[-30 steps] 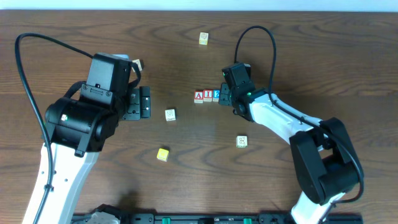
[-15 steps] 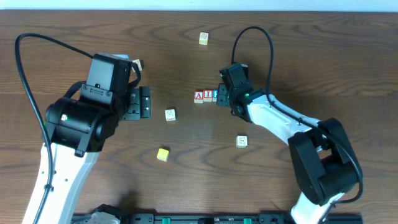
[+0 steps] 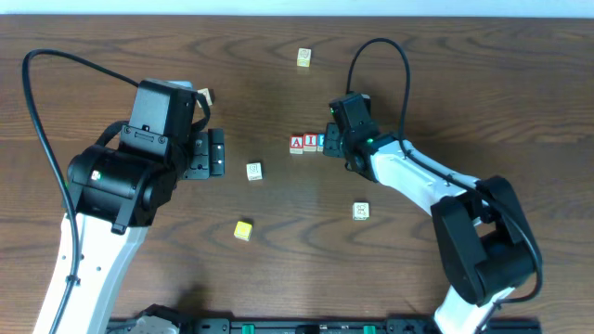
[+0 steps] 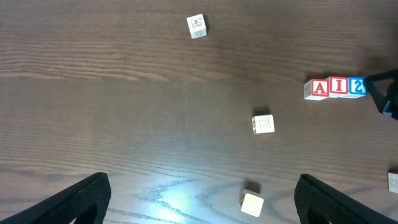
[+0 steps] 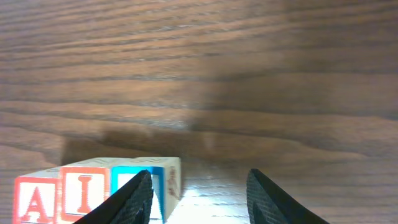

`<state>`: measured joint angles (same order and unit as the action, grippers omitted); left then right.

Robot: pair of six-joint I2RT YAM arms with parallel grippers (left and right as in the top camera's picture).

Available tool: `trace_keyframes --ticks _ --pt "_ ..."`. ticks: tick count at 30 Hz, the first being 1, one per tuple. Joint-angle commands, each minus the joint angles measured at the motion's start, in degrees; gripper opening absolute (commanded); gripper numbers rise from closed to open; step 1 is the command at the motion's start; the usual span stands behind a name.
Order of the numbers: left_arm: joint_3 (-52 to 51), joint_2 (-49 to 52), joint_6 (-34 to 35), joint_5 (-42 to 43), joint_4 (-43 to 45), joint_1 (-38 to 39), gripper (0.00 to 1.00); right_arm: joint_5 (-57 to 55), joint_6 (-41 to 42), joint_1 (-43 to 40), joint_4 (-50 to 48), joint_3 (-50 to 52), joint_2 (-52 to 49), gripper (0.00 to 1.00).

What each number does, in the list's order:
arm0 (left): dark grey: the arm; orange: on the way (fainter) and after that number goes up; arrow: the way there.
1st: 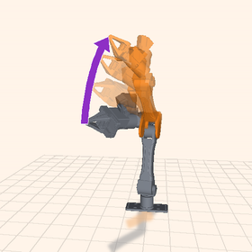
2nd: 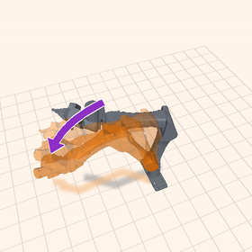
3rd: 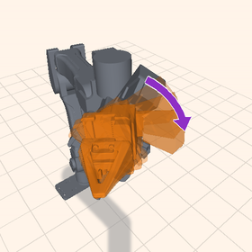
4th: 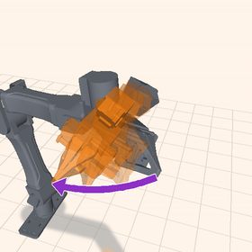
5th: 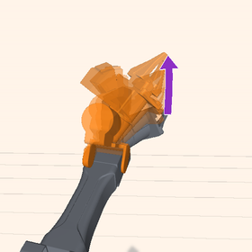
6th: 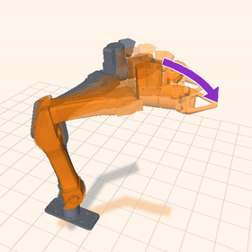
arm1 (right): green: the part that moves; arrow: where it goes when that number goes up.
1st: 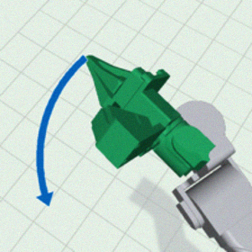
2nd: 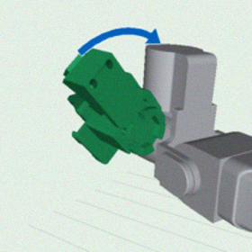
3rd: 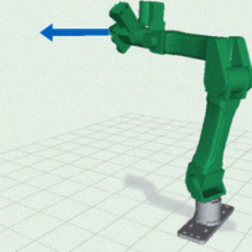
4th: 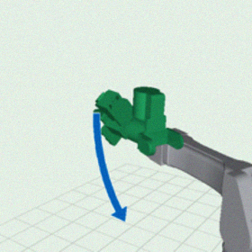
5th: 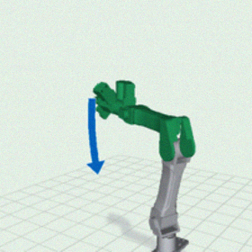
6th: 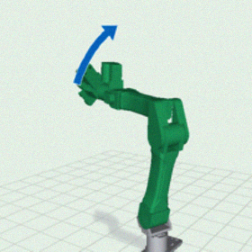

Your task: Spell out Ai2

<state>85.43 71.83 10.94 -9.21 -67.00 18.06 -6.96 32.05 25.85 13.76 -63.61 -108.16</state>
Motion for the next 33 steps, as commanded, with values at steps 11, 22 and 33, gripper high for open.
trace_keyframes --ticks 11,22,33 --pt "0.2 0.1 0.9 0.0 0.0 0.0 0.95 -2.0 0.5 -1.5 3.3 0.1 0.6 0.49" --pt "0.2 0.1 0.9 0.0 0.0 0.0 0.95 -0.5 0.7 -0.2 1.8 0.1 0.5 0.49" --pt "0.2 0.1 0.9 0.0 0.0 0.0 0.96 -0.1 0.7 0.1 1.8 0.1 0.5 0.53"
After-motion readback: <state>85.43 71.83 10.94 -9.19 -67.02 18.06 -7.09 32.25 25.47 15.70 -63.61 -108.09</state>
